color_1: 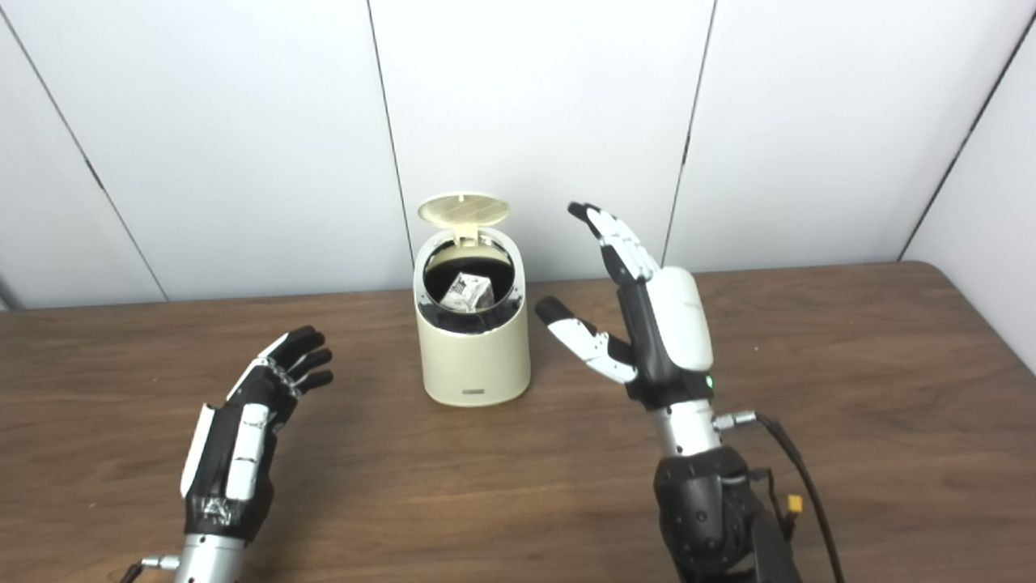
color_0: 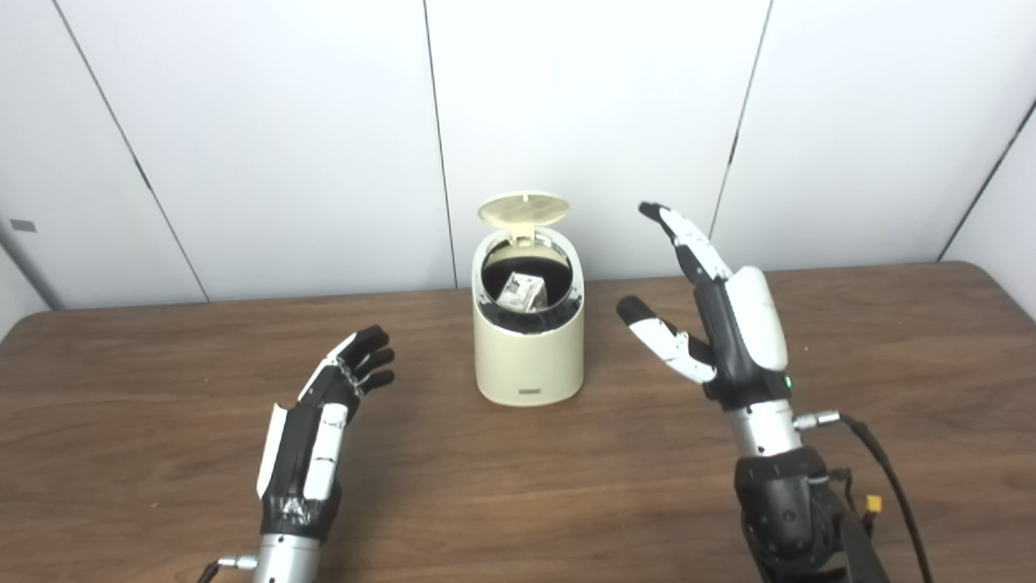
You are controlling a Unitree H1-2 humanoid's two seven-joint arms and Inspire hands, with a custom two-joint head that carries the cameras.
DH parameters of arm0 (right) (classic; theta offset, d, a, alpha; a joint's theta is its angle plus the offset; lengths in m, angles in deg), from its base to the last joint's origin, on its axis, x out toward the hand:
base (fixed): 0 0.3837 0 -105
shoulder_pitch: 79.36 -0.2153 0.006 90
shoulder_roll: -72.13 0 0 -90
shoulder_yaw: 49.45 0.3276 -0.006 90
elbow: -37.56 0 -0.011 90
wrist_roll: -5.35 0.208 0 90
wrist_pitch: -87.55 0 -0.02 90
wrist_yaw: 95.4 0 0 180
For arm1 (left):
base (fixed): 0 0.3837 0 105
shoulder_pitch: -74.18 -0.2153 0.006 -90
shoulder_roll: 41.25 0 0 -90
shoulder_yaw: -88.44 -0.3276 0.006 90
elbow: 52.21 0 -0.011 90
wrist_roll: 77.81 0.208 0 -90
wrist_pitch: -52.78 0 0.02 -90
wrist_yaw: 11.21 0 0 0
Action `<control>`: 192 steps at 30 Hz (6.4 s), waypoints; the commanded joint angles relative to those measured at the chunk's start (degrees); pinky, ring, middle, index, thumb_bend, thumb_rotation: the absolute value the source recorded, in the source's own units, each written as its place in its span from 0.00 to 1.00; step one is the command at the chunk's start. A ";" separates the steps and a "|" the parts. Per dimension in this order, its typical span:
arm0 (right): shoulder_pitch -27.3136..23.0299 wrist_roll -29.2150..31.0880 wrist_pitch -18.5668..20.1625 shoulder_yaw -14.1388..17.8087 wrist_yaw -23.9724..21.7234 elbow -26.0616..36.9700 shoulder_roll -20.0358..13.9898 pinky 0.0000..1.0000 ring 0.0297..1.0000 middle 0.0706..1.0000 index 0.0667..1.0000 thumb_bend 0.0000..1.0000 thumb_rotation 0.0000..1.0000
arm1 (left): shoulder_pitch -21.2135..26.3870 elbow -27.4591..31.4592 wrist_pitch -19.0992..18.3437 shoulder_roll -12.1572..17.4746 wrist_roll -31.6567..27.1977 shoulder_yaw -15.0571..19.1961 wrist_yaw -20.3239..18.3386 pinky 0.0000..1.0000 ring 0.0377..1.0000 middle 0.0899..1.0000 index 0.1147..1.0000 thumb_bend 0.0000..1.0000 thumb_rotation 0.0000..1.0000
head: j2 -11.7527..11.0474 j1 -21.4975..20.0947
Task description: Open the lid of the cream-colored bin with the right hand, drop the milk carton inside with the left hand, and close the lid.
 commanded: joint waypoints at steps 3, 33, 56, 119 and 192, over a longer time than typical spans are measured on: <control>-7.21 -3.25 6.67 -0.13 -9.38 6.11 -2.38 0.91 0.99 0.93 0.92 0.64 1.00 | 0.19 1.96 -0.88 -0.55 0.53 1.00 -0.96 0.83 0.86 0.87 0.88 0.49 0.91 | 0.13 -0.18; -33.05 -16.00 20.87 -9.52 -37.85 -7.23 -5.12 0.92 0.91 0.84 0.81 0.86 1.00 | -0.32 0.78 -1.81 -4.23 4.92 3.34 -0.67 0.78 0.83 0.85 0.85 0.53 0.86 | 0.02 1.35; -17.45 -13.25 19.86 -9.60 -34.53 0.17 -5.30 0.90 0.89 0.80 0.79 0.82 1.00 | -0.31 1.72 -2.61 -5.35 2.50 3.15 -2.37 0.80 0.81 0.84 0.85 0.53 0.87 | 0.30 0.58; -6.78 -42.07 7.07 -21.00 -24.23 -12.92 -15.23 1.00 1.00 0.96 0.86 0.70 0.70 | 1.53 2.46 -5.07 -5.21 2.03 4.10 -3.21 0.76 0.81 0.84 0.85 0.60 0.85 | 1.33 0.49; 22.25 29.94 0.23 7.62 -0.75 4.08 8.42 0.76 0.82 0.80 0.77 0.19 0.42 | -7.50 17.41 -16.47 -5.08 -0.38 7.12 -1.70 0.72 0.80 0.81 0.81 0.24 0.64 | 6.21 7.94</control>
